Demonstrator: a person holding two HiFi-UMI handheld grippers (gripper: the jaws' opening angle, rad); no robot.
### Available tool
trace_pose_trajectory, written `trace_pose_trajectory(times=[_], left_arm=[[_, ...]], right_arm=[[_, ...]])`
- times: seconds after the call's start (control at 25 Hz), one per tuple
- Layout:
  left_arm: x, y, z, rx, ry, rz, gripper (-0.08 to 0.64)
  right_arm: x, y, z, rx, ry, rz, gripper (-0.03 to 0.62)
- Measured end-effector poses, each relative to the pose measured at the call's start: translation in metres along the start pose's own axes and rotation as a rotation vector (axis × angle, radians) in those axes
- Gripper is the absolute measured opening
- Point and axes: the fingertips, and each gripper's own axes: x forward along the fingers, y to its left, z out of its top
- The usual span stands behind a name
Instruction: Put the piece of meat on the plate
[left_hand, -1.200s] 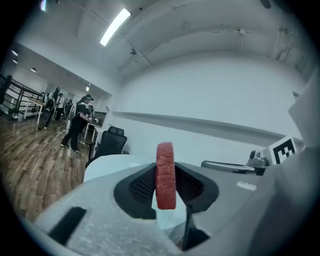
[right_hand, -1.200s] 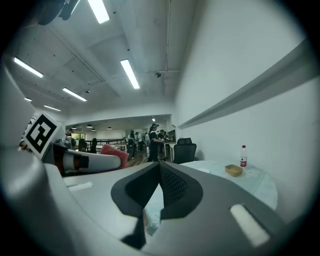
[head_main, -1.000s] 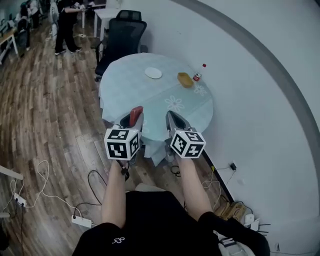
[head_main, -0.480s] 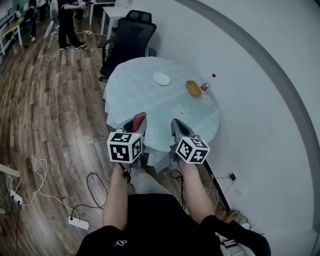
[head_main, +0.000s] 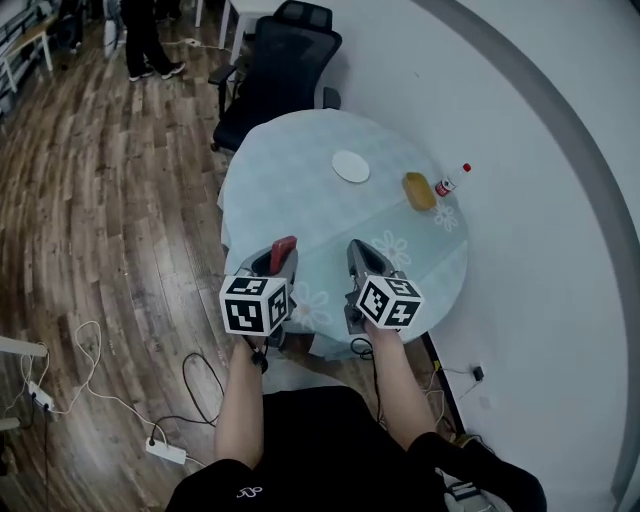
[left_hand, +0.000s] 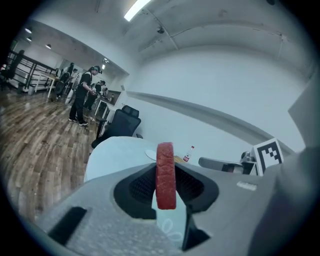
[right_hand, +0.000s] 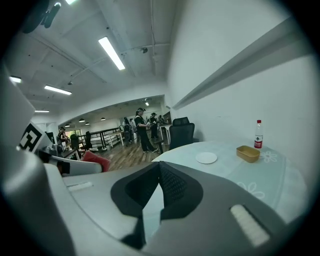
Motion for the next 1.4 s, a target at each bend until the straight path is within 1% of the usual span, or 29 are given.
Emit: trace_pose_trajectory(times=[0.08,0.16,0.28,0.4,0.48,0.6,0.72,0.84,0.96,1.04,1.08,1.16,1.2,1.28,1.4], left_arm=[[0.037,0.017,0.004,-0.043,0.033,-0.007,0.089],[0.070,0.026,0.012,-0.047,0.072,-0.031,0.089],[0.110,0.023,0.029,0.019,0.134,-0.091,0.089],[0.154,0.010,0.035,0.062,0.181,-0.135,0.089],[0.175,0.006,0.029,0.079,0.230,-0.155,0.089],[0.200,0.014,0.019,0.088,0.323,-0.178,0.089],[0.231,0.019,0.002,0.061,0.405,-0.199,0.089],[0.263,0.025,-0.013,0.016,0.465,-0.221,0.089],[0.302,0.028,-0.023,-0.023,0.510,-0.244,0.089],[0.337,0.030,-0.020,-0.040,0.522,-0.285,0.090],[0.355,0.036,-0.018,-0.031,0.534,-0.300,0.089],[0.385,0.051,-0.021,0.000,0.574,-0.301,0.090],[0.401,0.055,-0.025,0.001,0.594,-0.292,0.090],[0.437,0.054,-0.023,-0.029,0.608,-0.292,0.091],[0.485,0.047,-0.009,-0.069,0.598,-0.348,0.091]], right_arm=[[0.030,-0.014,0.006,-0.019,0.026,-0.013,0.008],[0.054,-0.033,0.016,-0.007,0.025,-0.047,0.008],[0.076,-0.060,0.029,0.060,-0.012,-0.103,0.008],[0.094,-0.091,0.034,0.086,-0.017,-0.130,0.008],[0.102,-0.106,0.026,0.105,0.002,-0.145,0.008],[0.110,-0.119,0.007,0.176,0.034,-0.183,0.008],[0.112,-0.127,-0.006,0.244,0.068,-0.200,0.008],[0.114,-0.131,-0.011,0.226,0.098,-0.204,0.008],[0.117,-0.152,-0.030,0.239,0.169,-0.255,0.008],[0.125,-0.167,-0.041,0.269,0.196,-0.292,0.008],[0.132,-0.169,-0.046,0.291,0.201,-0.308,0.008],[0.140,-0.167,-0.060,0.340,0.217,-0.329,0.008],[0.139,-0.168,-0.065,0.354,0.234,-0.337,0.008],[0.139,-0.174,-0.071,0.360,0.264,-0.355,0.008],[0.144,-0.174,-0.077,0.353,0.290,-0.369,0.008]])
